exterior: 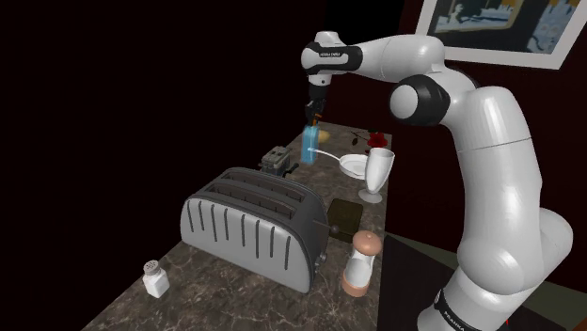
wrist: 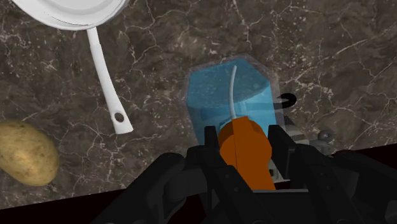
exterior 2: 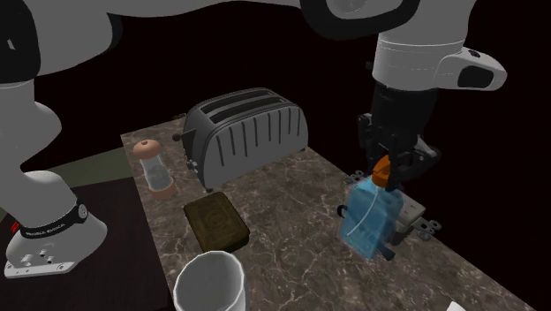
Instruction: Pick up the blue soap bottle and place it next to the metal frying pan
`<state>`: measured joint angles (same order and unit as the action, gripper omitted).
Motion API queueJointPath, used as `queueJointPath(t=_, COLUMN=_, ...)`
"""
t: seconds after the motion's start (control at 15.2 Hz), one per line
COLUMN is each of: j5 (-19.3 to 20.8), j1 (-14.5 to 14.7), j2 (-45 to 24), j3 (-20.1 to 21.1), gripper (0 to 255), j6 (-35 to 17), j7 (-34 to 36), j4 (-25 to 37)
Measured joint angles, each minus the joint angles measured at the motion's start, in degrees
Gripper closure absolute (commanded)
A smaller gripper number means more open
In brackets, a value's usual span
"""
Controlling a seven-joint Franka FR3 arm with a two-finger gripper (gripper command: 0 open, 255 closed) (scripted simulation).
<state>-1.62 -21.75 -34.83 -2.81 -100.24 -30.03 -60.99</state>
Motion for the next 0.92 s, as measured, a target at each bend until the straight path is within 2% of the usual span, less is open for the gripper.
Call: queueJointPath(t=0.92, j5=-0.04, j1=0.16, j2=0.13, j3=0.03, gripper=255, j6=-9.80, j7=-0.10, j4=-9.93)
